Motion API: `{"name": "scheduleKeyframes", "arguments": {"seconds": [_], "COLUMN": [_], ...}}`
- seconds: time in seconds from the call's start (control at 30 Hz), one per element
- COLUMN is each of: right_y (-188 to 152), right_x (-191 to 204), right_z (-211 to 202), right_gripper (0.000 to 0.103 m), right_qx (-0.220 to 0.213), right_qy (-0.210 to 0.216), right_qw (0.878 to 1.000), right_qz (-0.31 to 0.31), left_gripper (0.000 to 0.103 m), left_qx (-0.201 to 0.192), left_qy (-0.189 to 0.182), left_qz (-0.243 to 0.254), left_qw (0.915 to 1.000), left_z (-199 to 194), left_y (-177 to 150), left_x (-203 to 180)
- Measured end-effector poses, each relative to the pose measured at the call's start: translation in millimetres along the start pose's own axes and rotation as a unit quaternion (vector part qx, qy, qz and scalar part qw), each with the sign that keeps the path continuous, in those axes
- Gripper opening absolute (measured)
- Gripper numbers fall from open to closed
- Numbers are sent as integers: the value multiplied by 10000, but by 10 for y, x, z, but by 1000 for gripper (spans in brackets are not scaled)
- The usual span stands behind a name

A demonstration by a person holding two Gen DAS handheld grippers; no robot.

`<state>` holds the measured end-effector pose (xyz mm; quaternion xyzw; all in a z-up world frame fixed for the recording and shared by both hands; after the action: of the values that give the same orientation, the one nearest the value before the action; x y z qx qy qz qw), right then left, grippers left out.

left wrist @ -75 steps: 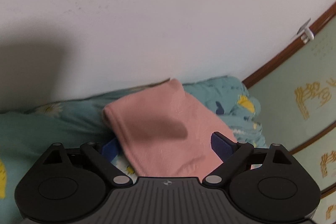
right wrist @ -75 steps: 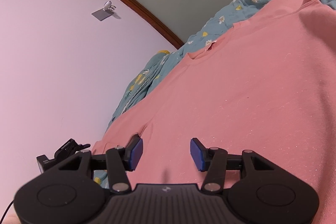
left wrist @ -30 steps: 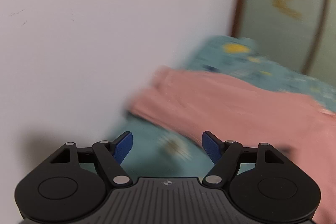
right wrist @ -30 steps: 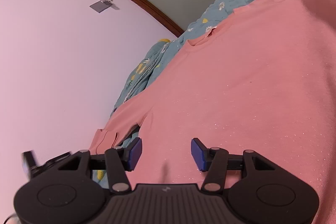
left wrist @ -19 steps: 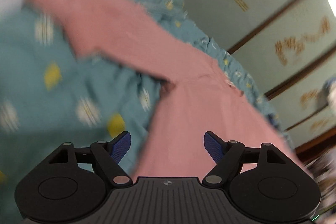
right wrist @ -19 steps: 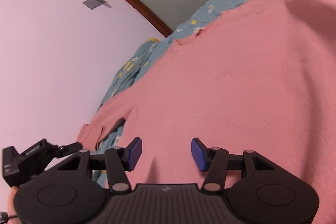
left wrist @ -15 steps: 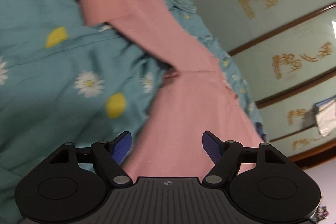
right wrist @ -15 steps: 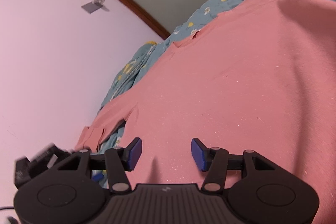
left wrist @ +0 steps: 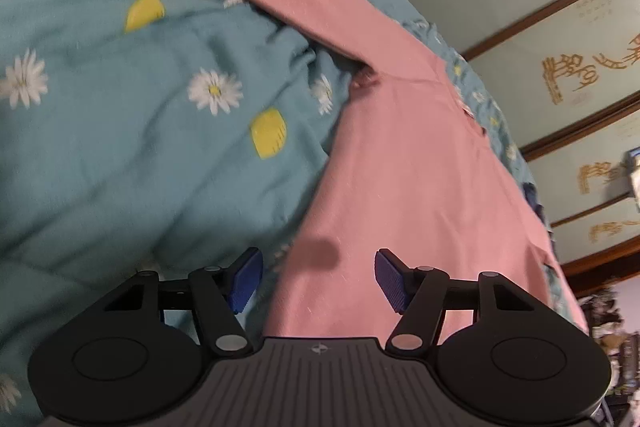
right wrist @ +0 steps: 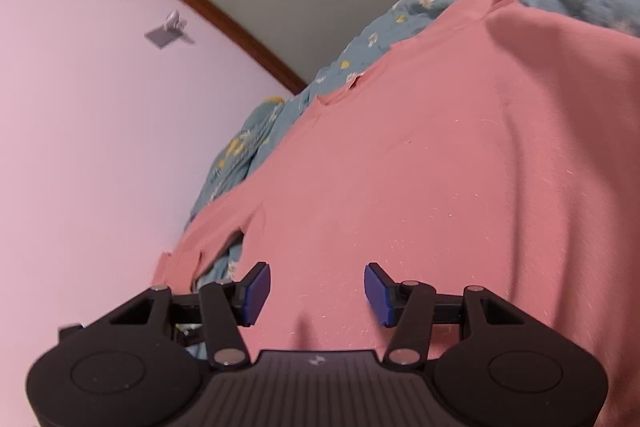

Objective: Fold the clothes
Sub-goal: 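Pull the sleeve back out across the quilt with the left gripper, then grasp the sweatshirt hem with the left gripper while the right gripper grasps the hem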

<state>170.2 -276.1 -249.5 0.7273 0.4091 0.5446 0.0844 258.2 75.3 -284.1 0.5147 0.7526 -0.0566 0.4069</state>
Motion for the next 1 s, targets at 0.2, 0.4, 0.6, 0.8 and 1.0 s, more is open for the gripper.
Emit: {"name": "scheduleKeyframes", "arguments": {"seconds": [0.2,0.4,0.6,0.8,1.0], "right_y": [-40,-88,-90,-86,127], "right_x": [-12,-6,-24,-44,182], "right_z": [-127,-155,-157,-146,-360], "right_gripper": [51,52,57,57,58], "right_qx": [-88,-43,-57,-28,-101], "right_qy": [-71,-137,-180,-208,-60], "right_qw": [9998,9997,9995,9994,9998], "right_qz": [178,215,266,269,-134], "left_gripper": [59,12,6,5,6], "left_qx": [294,326,162,176,299], "left_qy": [-159,181,158,502,610], "left_qz": [-223,-283,-123,-20,-27], "left_qw": [9992,9989,9997,9986,9977], "left_z": [-51,-41,-219,-248,-192], "left_y": [-134,-182,-189,-223,-231], "left_x": [107,219,190,203,209]}}
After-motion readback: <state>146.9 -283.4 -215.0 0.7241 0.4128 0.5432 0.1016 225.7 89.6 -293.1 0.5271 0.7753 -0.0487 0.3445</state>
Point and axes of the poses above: each gripper's, at about its wrist camera, not at the fingertips, and z roughly the way its jaws point, x to its left, y to its top, the point moved 3 cm from there along z, roughly the way its jaws point, and after that the axes turned 4 degrees about -x, right-handed, at the moved point
